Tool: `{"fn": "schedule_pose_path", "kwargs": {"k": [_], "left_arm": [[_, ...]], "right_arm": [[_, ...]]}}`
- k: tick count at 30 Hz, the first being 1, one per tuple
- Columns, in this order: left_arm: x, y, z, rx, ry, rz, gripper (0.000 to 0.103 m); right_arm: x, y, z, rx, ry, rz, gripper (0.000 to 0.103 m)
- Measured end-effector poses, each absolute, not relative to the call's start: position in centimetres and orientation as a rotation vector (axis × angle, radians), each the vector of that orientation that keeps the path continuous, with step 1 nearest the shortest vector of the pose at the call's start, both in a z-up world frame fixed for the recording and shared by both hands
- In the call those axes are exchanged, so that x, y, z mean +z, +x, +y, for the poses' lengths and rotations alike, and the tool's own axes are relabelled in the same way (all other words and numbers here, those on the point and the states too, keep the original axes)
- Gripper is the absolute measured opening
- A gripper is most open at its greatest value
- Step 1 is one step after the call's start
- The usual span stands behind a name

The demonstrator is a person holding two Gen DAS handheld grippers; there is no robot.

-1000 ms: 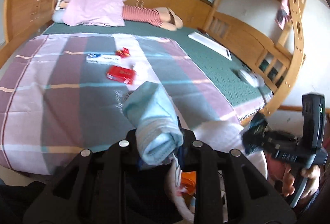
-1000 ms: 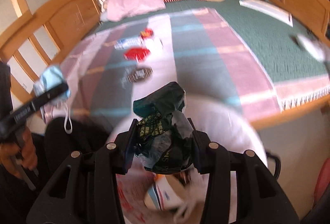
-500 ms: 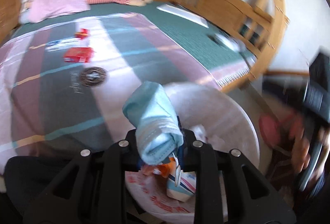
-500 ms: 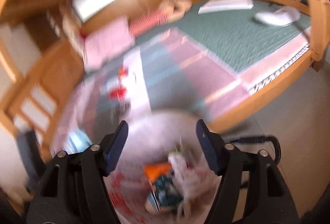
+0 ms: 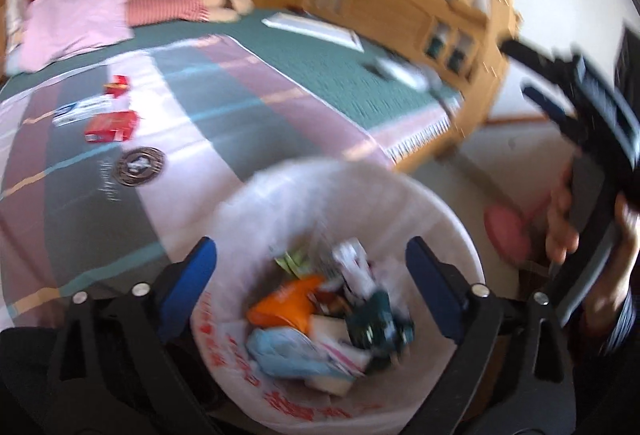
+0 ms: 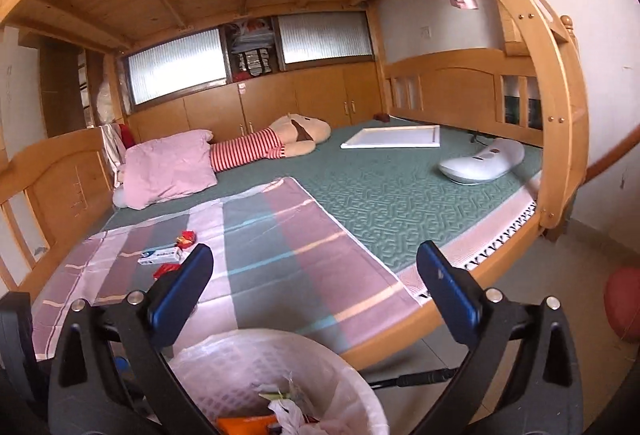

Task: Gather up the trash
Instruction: 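Carry the mask and black bag over the basket and open both tools, then grasp the red box with the left tool while the right tool grasps a clear wrapper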

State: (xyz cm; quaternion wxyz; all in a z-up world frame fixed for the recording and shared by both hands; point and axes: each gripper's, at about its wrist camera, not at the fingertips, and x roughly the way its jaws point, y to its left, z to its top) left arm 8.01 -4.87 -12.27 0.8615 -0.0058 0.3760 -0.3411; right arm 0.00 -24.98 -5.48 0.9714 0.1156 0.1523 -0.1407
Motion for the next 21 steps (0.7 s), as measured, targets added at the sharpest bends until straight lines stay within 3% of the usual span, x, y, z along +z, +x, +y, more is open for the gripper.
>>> {"fn": "schedule_pose_path", "kwargs": {"k": [5, 10, 21], "left_arm": [[-11.2, 10.6, -1.1, -0.540, -0.079, 0.719, 0.099], [-10.9, 13.9, 2.2, -0.359, -0.072, 0.697, 0.099], [-13.0, 25.3, 8.9, 0.038, -0.214, 0.844, 0.099]], "right_arm": [[-5.3, 1.4, -25.0, -0.265, 0.281, 0.288, 0.099], [-5.5, 4.8, -24.1, -0.167, 0.261, 0.437, 0.099], [-6.2, 10.3, -21.9, -0.058, 0.228, 0.615, 0.097]]}}
